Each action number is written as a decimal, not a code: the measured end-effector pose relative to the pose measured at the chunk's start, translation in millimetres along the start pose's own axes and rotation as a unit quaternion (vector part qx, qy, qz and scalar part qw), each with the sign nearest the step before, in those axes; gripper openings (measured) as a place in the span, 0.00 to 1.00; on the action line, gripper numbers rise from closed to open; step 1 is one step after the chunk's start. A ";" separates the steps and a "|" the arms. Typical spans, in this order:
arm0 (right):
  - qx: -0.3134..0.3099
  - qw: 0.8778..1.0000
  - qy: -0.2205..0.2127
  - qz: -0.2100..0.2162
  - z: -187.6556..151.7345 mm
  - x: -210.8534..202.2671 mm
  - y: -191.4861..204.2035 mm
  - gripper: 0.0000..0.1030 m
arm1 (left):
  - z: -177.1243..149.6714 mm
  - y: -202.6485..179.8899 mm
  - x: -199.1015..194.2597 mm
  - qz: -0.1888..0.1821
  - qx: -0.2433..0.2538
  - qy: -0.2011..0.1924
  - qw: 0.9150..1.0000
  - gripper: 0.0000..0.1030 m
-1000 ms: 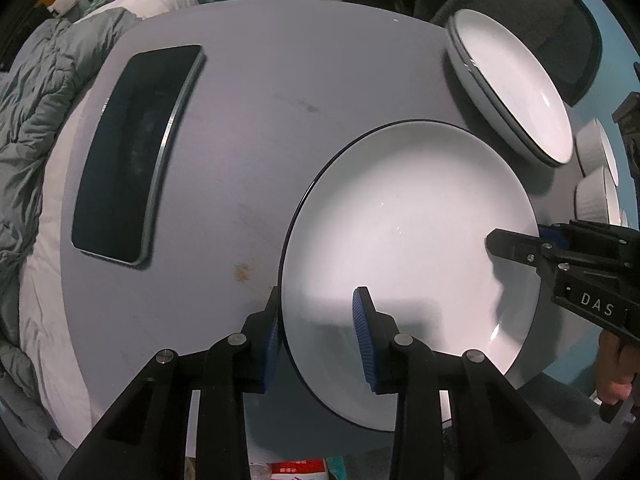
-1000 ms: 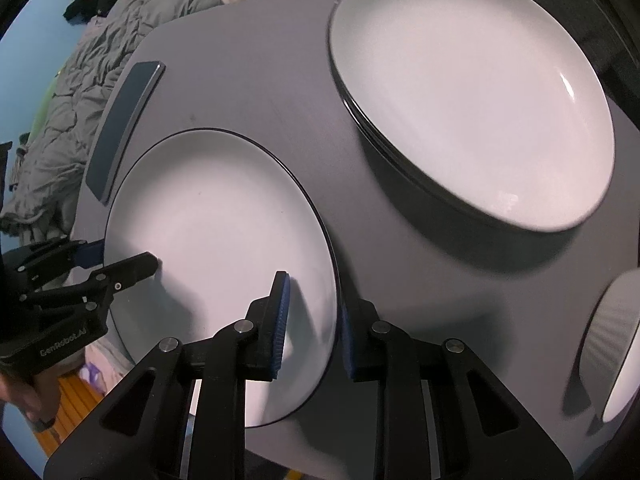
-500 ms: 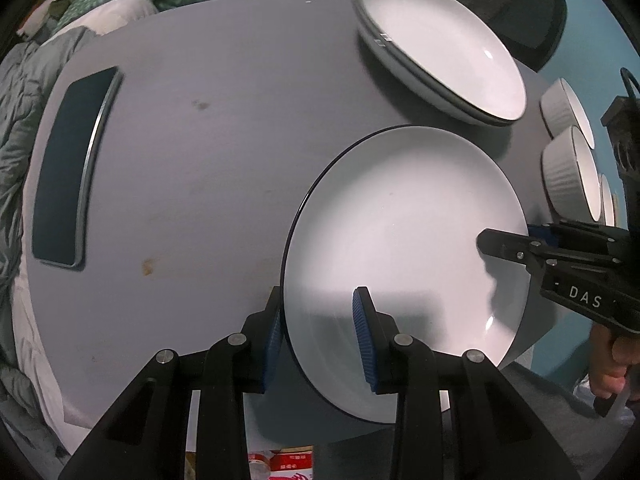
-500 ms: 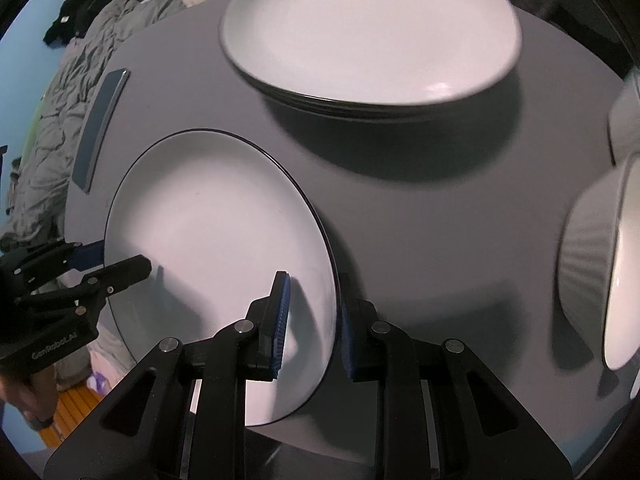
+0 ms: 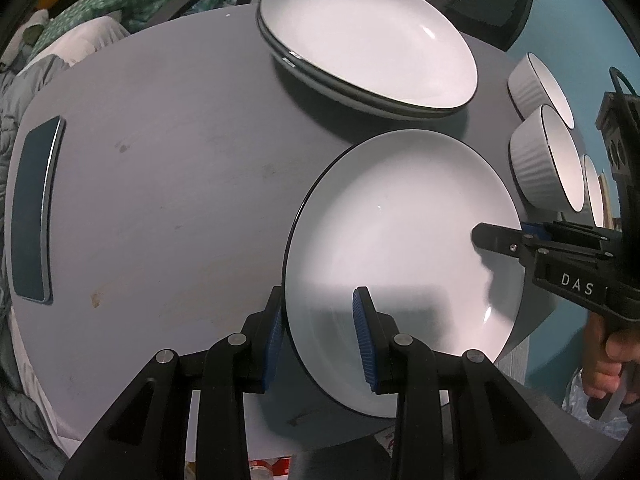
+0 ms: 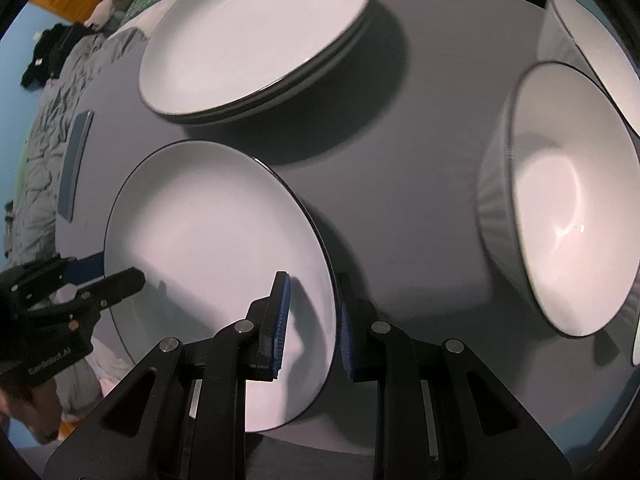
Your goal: Organize plates and bowls
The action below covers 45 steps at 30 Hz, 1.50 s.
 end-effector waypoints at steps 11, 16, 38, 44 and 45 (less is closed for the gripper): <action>0.035 0.999 -0.009 0.015 2.3 2.2 -7.0 0.22 | 8.2 -8.3 13.4 -0.014 -0.011 0.005 1.000 0.32; 0.065 0.997 -0.008 0.028 -6.9 0.4 -16.7 0.22 | 12.8 -6.9 18.6 -0.027 -0.024 0.008 0.999 0.32; 0.076 0.996 -0.008 0.043 -23.3 -3.1 -27.2 0.19 | -0.7 17.2 14.6 -0.031 -0.033 0.004 0.999 0.20; 0.071 0.997 -0.004 0.042 -21.3 -1.4 -25.2 0.18 | 1.2 10.7 18.0 -0.028 -0.034 0.009 0.999 0.20; 0.071 0.997 -0.003 0.043 -20.9 -1.3 -25.4 0.18 | -0.6 12.3 16.7 -0.028 -0.034 0.010 0.999 0.20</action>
Point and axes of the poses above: each gripper's, at about its wrist camera, not at the fingertips, and x roughly the way its jaws point, y to its left, z to its top, the point moved 5 cm from there along x, roughly the way its jaws point
